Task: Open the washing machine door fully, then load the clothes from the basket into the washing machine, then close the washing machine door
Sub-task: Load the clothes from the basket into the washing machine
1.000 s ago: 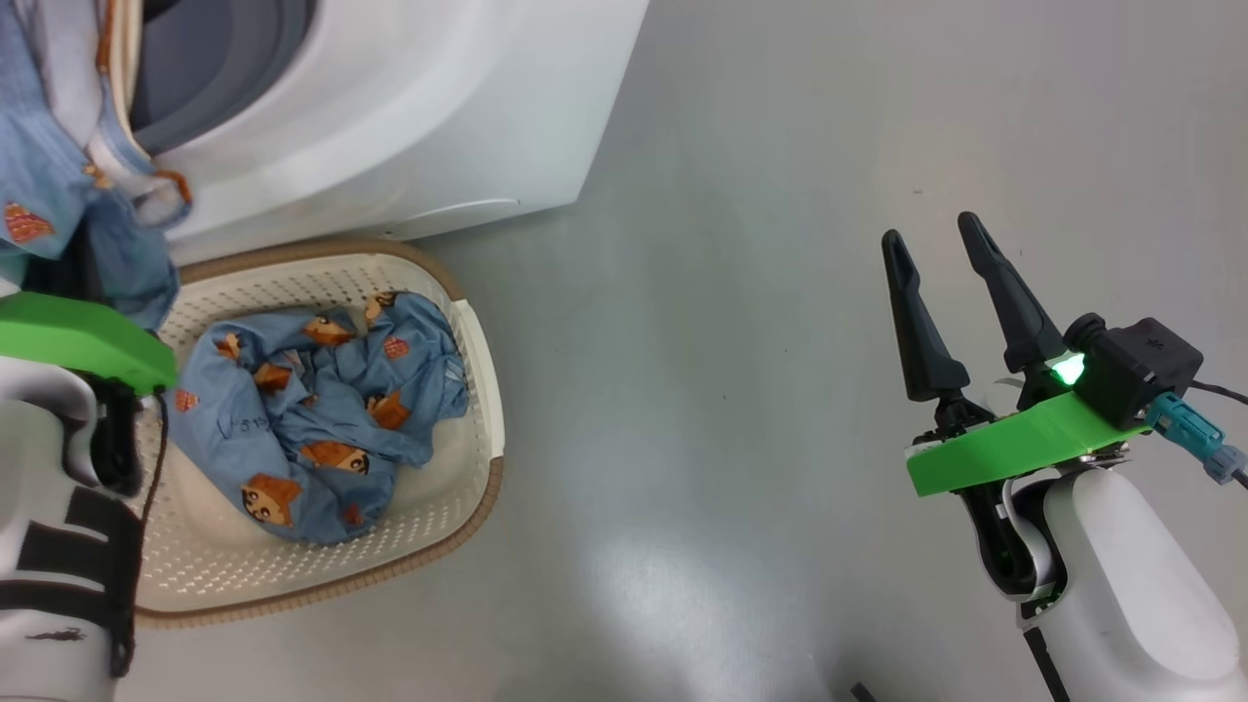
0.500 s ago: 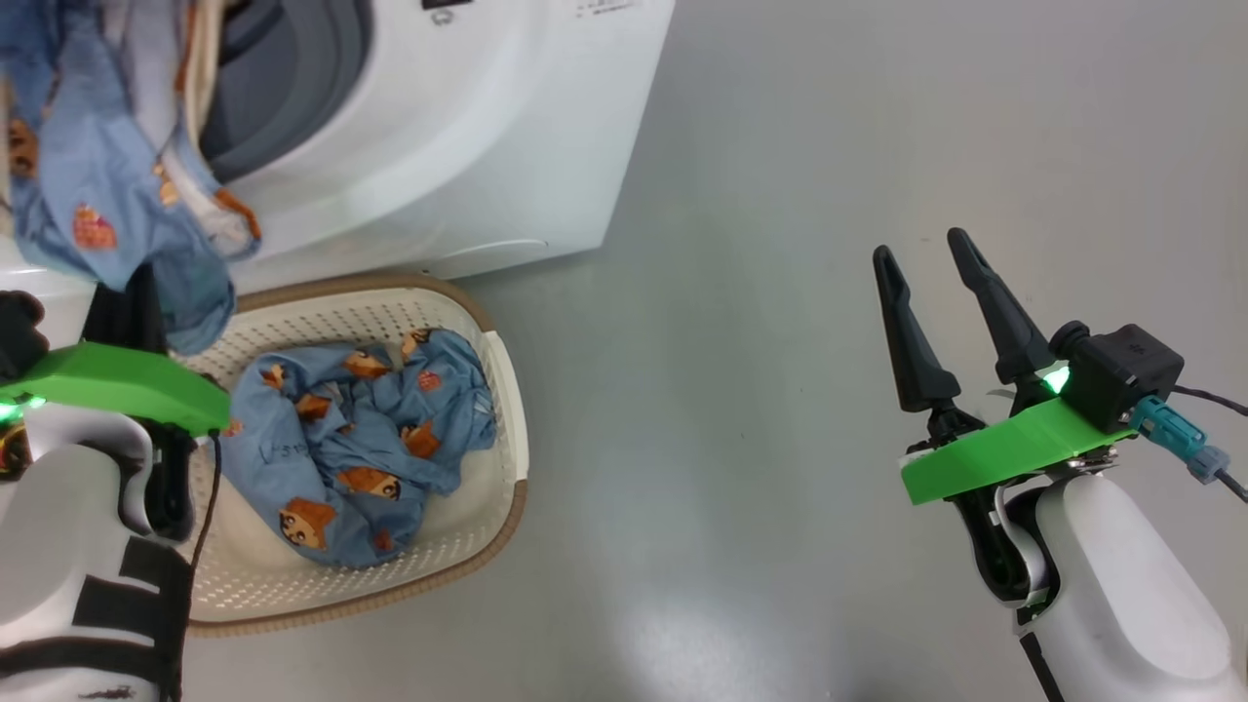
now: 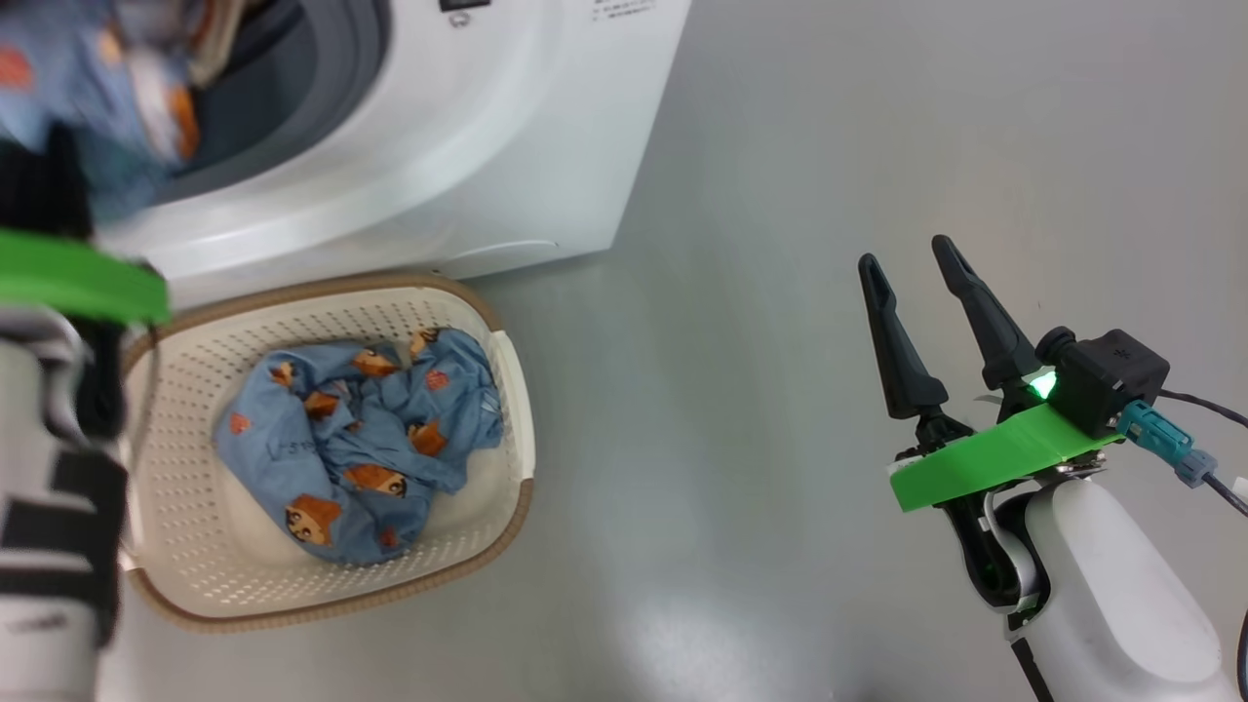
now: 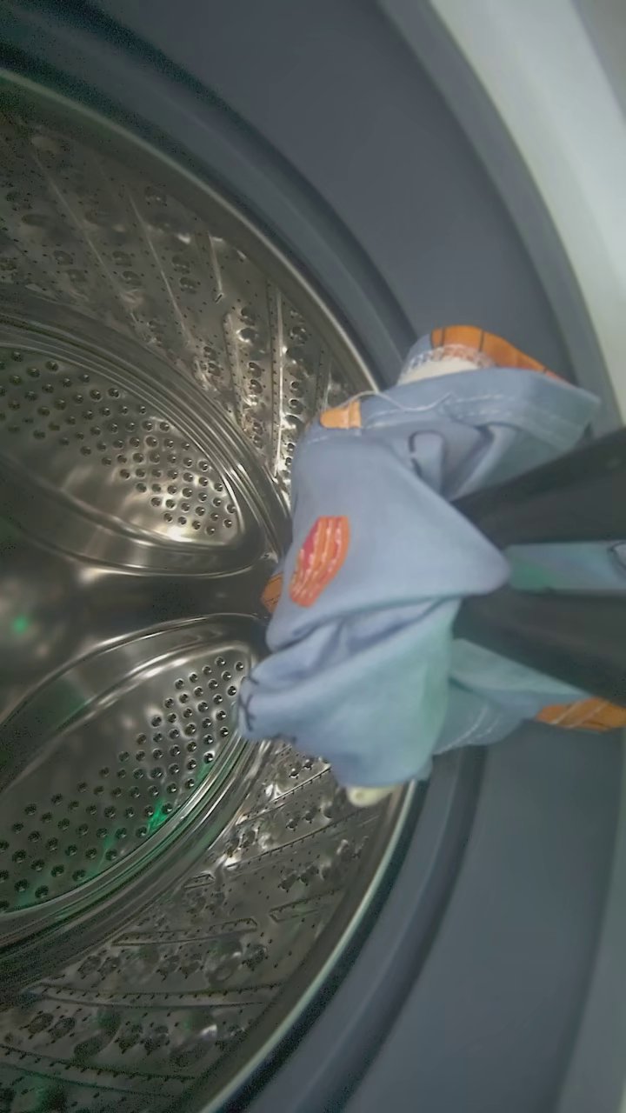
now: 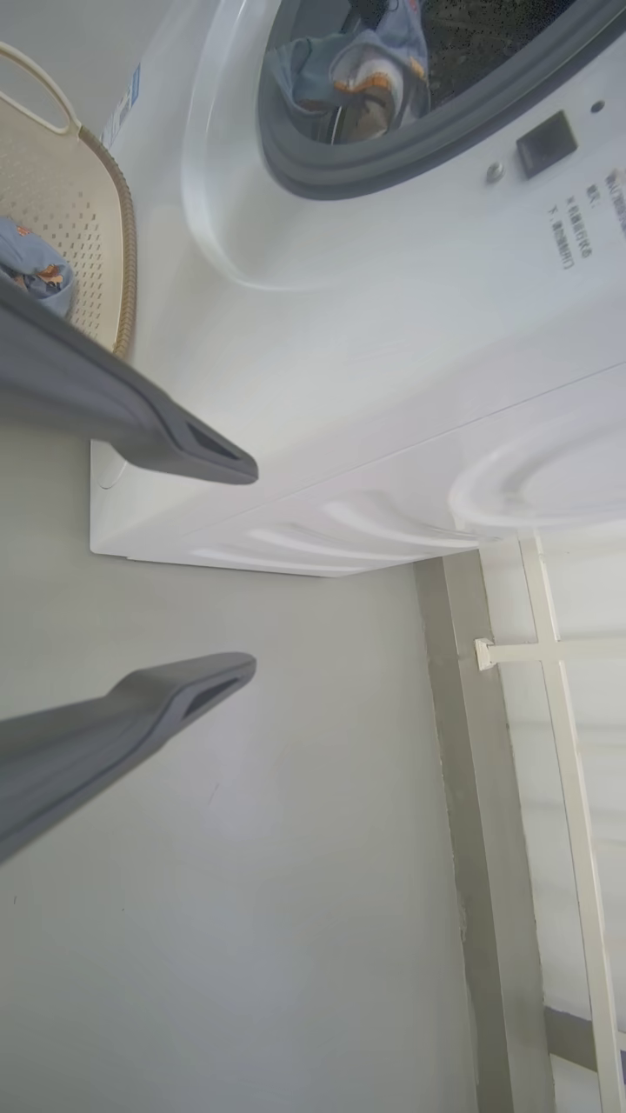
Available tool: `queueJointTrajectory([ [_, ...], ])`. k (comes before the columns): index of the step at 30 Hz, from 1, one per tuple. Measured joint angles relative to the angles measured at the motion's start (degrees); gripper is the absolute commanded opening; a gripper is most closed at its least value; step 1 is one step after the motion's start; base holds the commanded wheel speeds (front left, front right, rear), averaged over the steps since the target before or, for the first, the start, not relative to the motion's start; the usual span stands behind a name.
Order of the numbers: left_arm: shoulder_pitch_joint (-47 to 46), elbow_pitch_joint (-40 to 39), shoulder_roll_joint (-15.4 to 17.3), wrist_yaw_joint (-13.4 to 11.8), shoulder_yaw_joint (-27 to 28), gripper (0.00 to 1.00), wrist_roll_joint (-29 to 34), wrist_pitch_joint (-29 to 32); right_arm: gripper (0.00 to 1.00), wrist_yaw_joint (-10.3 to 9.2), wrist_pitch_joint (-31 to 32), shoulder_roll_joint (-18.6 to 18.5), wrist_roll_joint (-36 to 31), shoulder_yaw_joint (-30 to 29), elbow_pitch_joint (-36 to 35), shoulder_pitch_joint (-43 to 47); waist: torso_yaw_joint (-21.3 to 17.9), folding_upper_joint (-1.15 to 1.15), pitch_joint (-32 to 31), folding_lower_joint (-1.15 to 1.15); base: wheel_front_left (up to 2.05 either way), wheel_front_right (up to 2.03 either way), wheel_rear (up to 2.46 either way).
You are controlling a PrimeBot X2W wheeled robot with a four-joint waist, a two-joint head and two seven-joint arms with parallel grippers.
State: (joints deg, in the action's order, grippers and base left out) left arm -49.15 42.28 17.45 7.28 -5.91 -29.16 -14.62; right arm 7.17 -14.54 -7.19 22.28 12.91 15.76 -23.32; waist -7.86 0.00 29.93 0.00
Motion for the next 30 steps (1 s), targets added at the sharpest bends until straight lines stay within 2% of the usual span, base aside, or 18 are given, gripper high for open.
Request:
queueJointTrajectory([
  [9,-15.90,8.27,4.98,0.00,-1.77,0.00,0.02,3.81,1.00,0.01,0.00,2.14,0.70,-0.29,-1.21,-0.21,-2.82,0.00,4.59,0.00,0.00,0.00,0.00],
  [20,-34.34,19.37,9.85,0.00,-2.36,0.00,0.00,13.41,1.00,0.01,-0.01,3.66,0.87,-0.56,-2.82,-1.14,-7.49,0.00,11.55,0.00,0.00,0.00,0.00],
  [21,-35.39,20.38,10.15,0.00,-2.42,0.09,0.00,14.39,1.00,0.01,-0.01,3.72,0.87,-0.55,-2.83,-1.18,-7.88,0.00,12.06,0.00,0.00,0.00,0.00],
  [22,-36.11,21.46,10.44,0.00,-2.75,0.84,0.01,15.53,1.00,0.01,-0.01,3.81,0.87,-0.54,-2.83,-1.25,-8.28,0.00,12.47,0.00,0.00,0.00,0.00],
  [23,-36.56,22.60,10.60,0.00,-3.03,1.00,0.01,16.77,1.00,0.00,-0.01,3.87,0.87,-0.51,-2.83,-1.42,-8.70,0.00,12.80,0.00,0.00,0.00,0.00],
  [30,-37.55,25.92,10.04,0.00,-4.08,1.00,-0.62,18.72,1.00,0.01,-0.01,3.94,0.86,-1.40,-2.87,-2.07,-9.67,0.00,13.32,0.00,0.00,0.00,0.00],
])
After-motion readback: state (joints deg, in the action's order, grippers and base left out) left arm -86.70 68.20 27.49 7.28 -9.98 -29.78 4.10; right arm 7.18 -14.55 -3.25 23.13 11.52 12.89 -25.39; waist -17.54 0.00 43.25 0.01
